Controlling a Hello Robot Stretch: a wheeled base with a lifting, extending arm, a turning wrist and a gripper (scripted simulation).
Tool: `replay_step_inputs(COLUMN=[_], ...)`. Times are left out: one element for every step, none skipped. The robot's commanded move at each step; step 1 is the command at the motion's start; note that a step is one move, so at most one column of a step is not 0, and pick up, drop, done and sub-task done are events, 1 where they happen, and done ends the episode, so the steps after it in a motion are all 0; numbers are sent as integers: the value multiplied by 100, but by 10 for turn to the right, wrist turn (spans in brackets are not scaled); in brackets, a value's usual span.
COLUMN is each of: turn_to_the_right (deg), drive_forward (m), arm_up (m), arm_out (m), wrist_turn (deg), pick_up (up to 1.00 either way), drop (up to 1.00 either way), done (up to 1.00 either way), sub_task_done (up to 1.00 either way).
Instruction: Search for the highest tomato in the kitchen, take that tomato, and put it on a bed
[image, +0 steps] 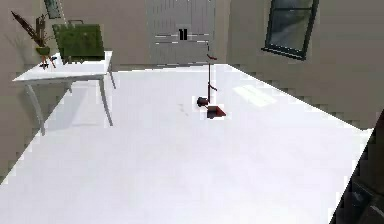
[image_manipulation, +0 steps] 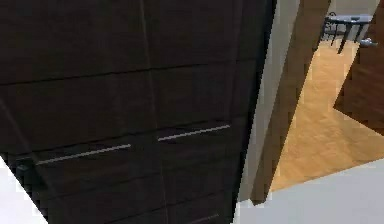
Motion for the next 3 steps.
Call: replay_step_inputs(turn_to_the_right=[0,90,0], drive_forward=[100,0,5], arm_up=[0,0,0], arm_out=[0,0,0], wrist_turn=[0,0,0], pick_up=[0,0,0], drop=[0,0,0], done=[0,0,0], sub_task_done=[0,0,0])
